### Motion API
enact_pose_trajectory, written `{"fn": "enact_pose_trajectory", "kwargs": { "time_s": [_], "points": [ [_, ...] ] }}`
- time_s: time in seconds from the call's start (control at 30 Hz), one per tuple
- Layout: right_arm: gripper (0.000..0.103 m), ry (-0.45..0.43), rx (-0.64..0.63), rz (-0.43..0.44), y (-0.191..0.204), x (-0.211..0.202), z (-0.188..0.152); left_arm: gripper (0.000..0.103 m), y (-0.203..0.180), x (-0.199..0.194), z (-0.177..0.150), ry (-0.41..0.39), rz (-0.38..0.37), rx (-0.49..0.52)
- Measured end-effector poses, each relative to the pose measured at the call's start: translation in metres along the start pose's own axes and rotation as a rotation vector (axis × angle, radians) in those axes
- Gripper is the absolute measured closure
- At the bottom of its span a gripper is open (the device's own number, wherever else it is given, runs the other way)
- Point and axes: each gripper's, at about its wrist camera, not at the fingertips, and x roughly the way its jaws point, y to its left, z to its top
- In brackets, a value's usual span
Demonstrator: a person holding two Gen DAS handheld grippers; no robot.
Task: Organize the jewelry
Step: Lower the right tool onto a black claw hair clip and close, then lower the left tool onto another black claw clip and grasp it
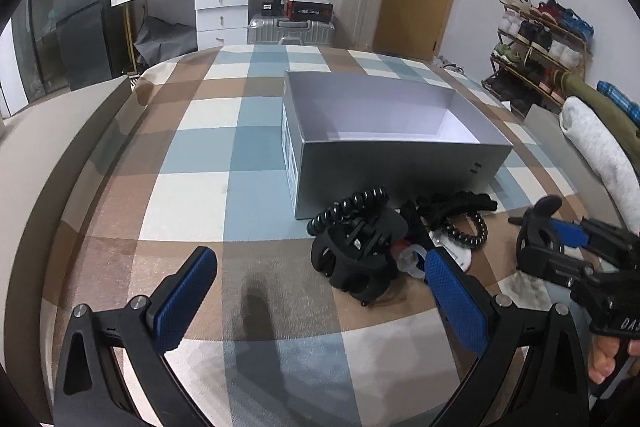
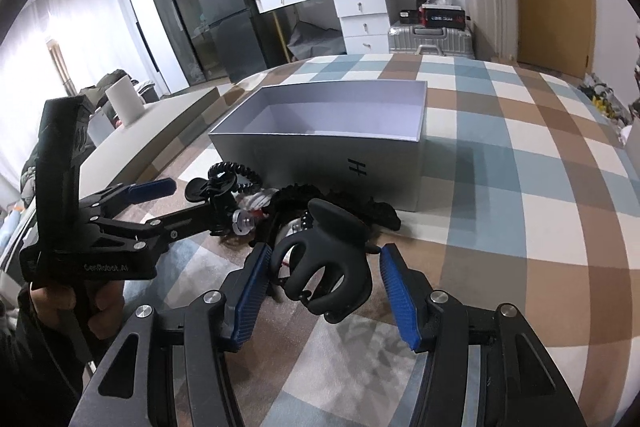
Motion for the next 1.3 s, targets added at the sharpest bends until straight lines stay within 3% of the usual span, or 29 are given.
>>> {"fn": "enact_pose_trajectory", "kwargs": {
  "time_s": [0.27,0.33,0.4,1.13,1.2,1.3],
  "points": [
    [0.048,-0.002,-0.009,0.008,0.003,0.000,-0.001,0.043,-0.005,0.002,-0.003,0.033,-0.044,0.012],
    [0.048,-0.001,-0.007,0.011,0.003,0.001,-0.001,0.056,-0.008,-0.001,-0.004,0.024,-0.067,0.027],
    [0.048,0.001,-0.005,0.011,0.002,0.001,-0.001,0.075,-0.011,-0.004,-0.005,0.019,-0.100,0.034],
    [0.048,-0.034,0.004,0.034,0.001,-0.007,0.001,0.075,-0.014,-0.022,0.002,-0.058,-0.183,0.075],
    [0.048,-0.040,0.003,0.036,0.002,-0.008,0.002,0.103,-0.016,-0.023,0.002,-0.058,-0.192,0.081],
    [0.048,-0.043,0.004,0.041,0.003,-0.009,0.003,0.103,-0.014,-0.022,0.002,-0.059,-0.188,0.075]
  ]
}}
